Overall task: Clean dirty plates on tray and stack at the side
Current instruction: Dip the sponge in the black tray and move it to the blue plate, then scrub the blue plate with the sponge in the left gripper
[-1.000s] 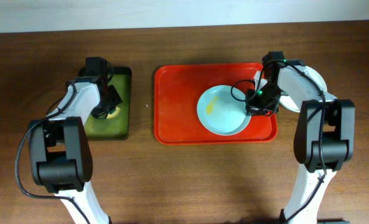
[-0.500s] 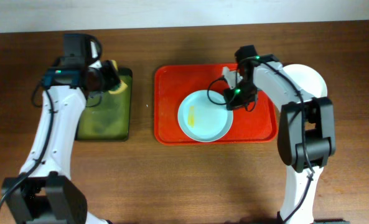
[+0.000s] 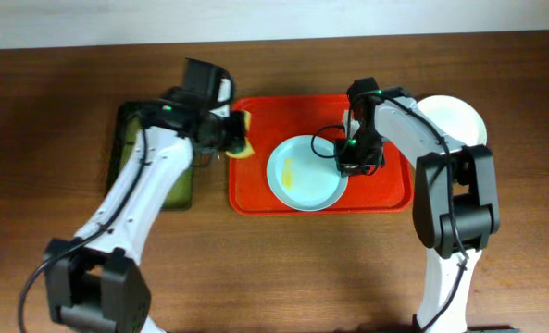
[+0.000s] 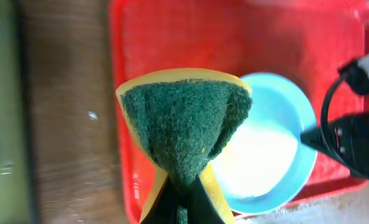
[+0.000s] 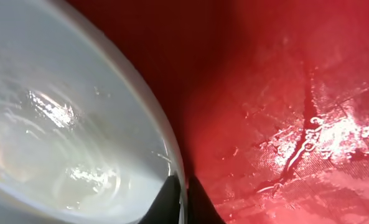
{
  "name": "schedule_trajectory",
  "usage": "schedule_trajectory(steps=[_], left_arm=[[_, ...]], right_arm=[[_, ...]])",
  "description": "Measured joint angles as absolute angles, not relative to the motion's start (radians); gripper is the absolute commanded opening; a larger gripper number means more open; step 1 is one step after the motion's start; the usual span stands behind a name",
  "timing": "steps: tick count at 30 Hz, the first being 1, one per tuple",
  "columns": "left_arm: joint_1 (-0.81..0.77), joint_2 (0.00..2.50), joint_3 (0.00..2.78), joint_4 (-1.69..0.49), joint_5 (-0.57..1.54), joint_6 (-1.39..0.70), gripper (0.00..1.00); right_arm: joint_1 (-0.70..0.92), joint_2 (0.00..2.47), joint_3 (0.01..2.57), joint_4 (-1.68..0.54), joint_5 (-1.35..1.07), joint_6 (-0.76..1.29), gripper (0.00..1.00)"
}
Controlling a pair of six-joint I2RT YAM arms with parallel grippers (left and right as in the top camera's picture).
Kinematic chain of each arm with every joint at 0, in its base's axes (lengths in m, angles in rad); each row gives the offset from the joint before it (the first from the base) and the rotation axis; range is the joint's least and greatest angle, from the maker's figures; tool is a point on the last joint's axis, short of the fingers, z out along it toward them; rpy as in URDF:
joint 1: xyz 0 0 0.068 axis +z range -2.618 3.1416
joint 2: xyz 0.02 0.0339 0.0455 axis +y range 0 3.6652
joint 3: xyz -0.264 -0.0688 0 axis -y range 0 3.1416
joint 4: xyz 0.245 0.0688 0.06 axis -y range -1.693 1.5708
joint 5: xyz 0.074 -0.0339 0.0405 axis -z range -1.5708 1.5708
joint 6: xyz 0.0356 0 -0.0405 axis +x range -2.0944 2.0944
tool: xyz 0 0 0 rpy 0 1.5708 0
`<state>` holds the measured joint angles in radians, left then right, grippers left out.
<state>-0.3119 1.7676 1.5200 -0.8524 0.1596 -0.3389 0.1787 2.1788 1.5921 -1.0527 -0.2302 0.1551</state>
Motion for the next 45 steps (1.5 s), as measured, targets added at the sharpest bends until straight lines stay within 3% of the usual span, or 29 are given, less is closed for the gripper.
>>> schedule_trajectory(steps=[20,27,32,40,45], left_arm=[[-0.569,2.109,1.515,-0.612,0.203,-0.446,0.0],[-0.584,2.119,1.533,-0.754,-0.143,-0.454,0.0],[-0.589,2.119,1.593,-0.871,-0.235,-0.457,0.0],[-0.589,2.12,1.681,-0.871,0.118,-0.462,0.0],[-0.61,2.13,1.65,-0.876,0.115,-0.467,0.0]], right_arm=[[0.176,2.172,1.579,-0.999,-0.263,0.158,0.04],[0.176,2.172,1.579,-0.998,-0.264,0.159,0.04],[0.183,2.172,1.578,-0.991,-0.282,0.159,0.04],[0.183,2.172,1.578,-0.991,-0.282,0.161,0.04],[0.183,2.172,1.578,-0.992,-0.282,0.161,0.04]])
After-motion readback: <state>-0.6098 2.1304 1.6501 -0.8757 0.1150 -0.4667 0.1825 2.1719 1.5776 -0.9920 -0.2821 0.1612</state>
